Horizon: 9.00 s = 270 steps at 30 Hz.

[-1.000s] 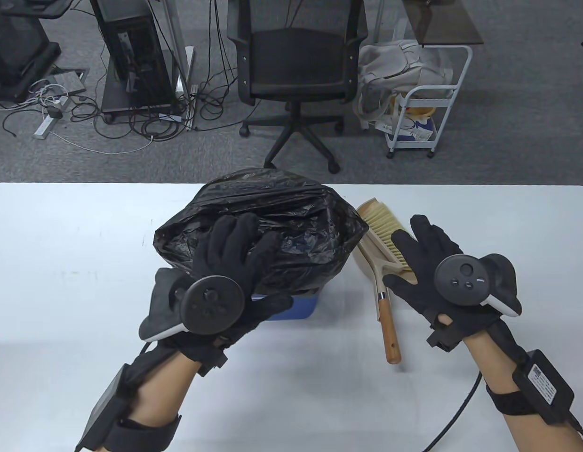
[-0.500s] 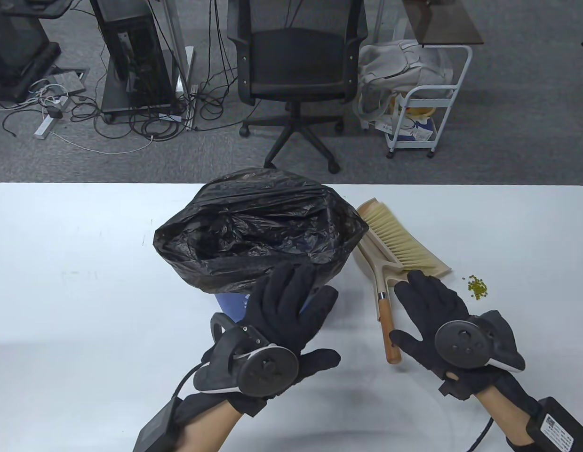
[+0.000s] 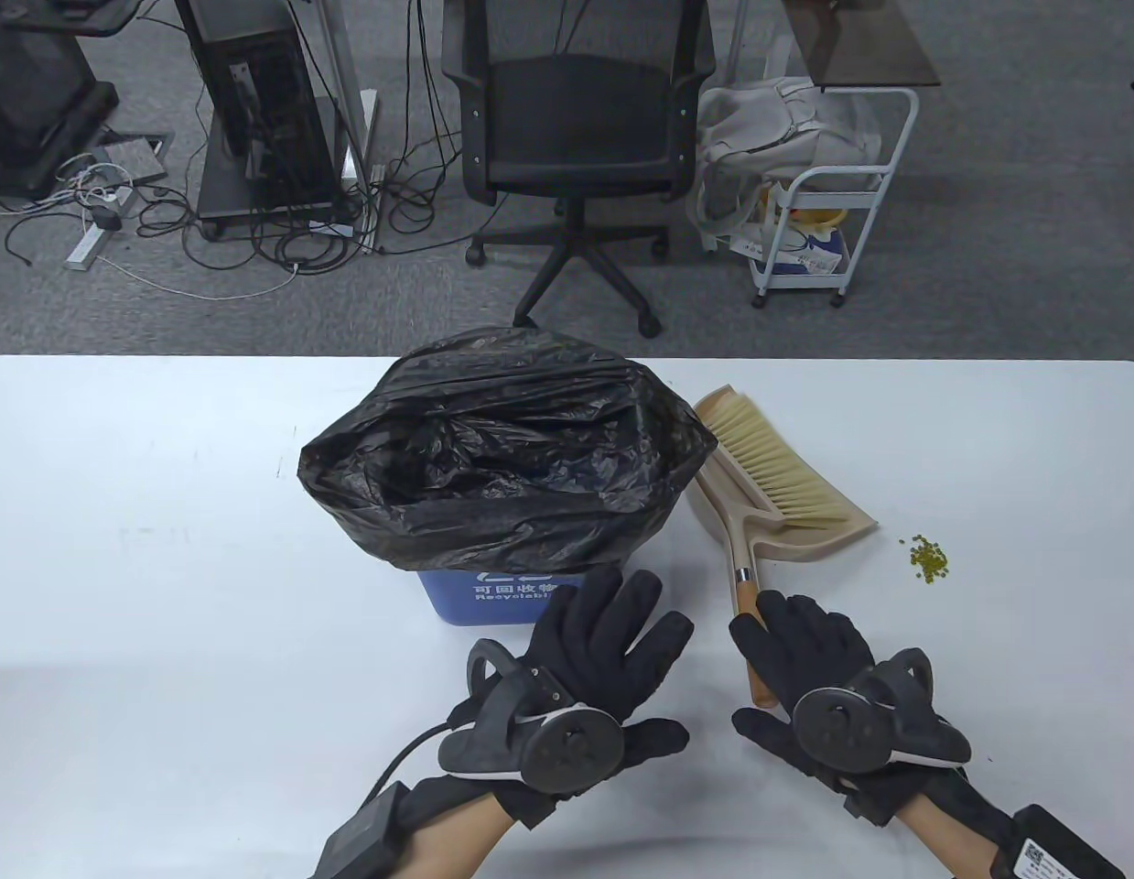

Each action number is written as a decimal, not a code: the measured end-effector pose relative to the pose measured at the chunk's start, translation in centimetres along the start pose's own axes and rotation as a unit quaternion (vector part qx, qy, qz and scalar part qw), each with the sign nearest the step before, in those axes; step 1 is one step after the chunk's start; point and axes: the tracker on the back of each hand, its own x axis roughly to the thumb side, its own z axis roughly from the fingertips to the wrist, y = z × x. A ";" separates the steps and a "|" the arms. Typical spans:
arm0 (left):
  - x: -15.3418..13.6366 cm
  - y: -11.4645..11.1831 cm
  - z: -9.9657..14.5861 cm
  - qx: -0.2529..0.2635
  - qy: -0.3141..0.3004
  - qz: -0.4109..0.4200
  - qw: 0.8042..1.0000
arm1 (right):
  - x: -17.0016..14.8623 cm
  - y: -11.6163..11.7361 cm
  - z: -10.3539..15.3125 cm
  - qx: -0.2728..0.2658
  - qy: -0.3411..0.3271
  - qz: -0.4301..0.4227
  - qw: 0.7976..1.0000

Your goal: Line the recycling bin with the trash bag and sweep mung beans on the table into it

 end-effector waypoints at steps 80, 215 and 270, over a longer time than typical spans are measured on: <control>-8.3 -6.5 3.5 -0.088 0.145 0.105 0.980 | 0.9 -2.6 -3.8 -0.169 0.064 0.280 0.943; 0.2 -14.9 -15.9 -0.142 0.248 0.080 0.955 | -4.9 -5.4 4.4 -0.185 0.316 0.246 0.897; -1.0 -15.1 -8.3 -0.107 0.079 0.023 0.991 | -4.6 -5.8 8.2 -0.231 0.312 0.124 0.913</control>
